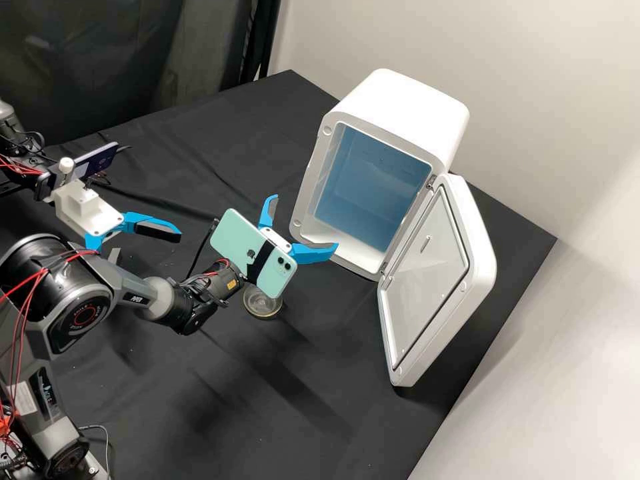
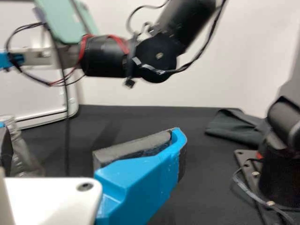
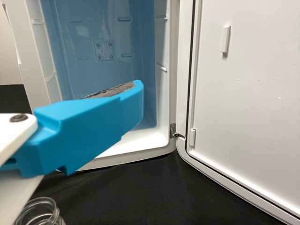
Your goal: Place the flask in the incubator
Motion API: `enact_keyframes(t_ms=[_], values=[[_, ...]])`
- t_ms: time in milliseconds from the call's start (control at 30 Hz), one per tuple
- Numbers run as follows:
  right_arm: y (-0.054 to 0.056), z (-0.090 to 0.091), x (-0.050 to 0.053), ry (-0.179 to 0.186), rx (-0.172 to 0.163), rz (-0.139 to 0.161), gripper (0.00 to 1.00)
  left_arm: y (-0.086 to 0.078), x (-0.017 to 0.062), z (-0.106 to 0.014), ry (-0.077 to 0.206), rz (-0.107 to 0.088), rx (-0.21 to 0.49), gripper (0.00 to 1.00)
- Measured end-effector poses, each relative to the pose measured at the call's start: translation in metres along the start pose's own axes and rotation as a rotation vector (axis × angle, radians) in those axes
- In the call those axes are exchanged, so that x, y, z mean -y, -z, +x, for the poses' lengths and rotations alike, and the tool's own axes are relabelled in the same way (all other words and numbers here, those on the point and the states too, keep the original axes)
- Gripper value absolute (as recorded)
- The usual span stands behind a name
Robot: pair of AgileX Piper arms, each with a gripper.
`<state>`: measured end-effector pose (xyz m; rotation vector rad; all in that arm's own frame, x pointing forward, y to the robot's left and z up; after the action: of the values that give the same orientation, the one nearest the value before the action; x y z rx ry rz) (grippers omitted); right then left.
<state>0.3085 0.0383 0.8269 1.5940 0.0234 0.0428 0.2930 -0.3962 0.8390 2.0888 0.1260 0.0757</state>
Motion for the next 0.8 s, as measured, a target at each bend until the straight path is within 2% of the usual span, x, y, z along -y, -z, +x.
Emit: enact_keyframes(t_ms=[134, 267, 401, 501, 634, 801], values=[[0.000, 0.000, 0.000, 0.000, 0.000, 0.000, 1.00, 0.011, -0.0021, -0.002, -0.004, 0.004, -0.031, 1.00], [0.000, 0.000, 0.000, 0.000, 0.000, 0.000, 1.00, 0.023, -0.0035, -0.003, -0.010, -0.001, -0.072, 1.00], [0.000, 0.000, 0.000, 0.000, 0.000, 0.000, 1.00, 0.036, -0.0010, -0.004, 0.003, -0.017, -0.102, 1.00], [0.000, 0.000, 0.000, 0.000, 0.000, 0.000, 1.00, 0.044, 0.0031, -0.004, 0.021, -0.012, -0.114, 1.00], [0.000, 0.000, 0.000, 0.000, 0.000, 0.000, 1.00, 0.054, 0.0101, -0.004, 0.045, -0.020, -0.145, 1.00], [0.000, 0.000, 0.000, 0.000, 0.000, 0.000, 1.00, 0.056, 0.0162, -0.003, 0.067, -0.025, -0.150, 1.00]])
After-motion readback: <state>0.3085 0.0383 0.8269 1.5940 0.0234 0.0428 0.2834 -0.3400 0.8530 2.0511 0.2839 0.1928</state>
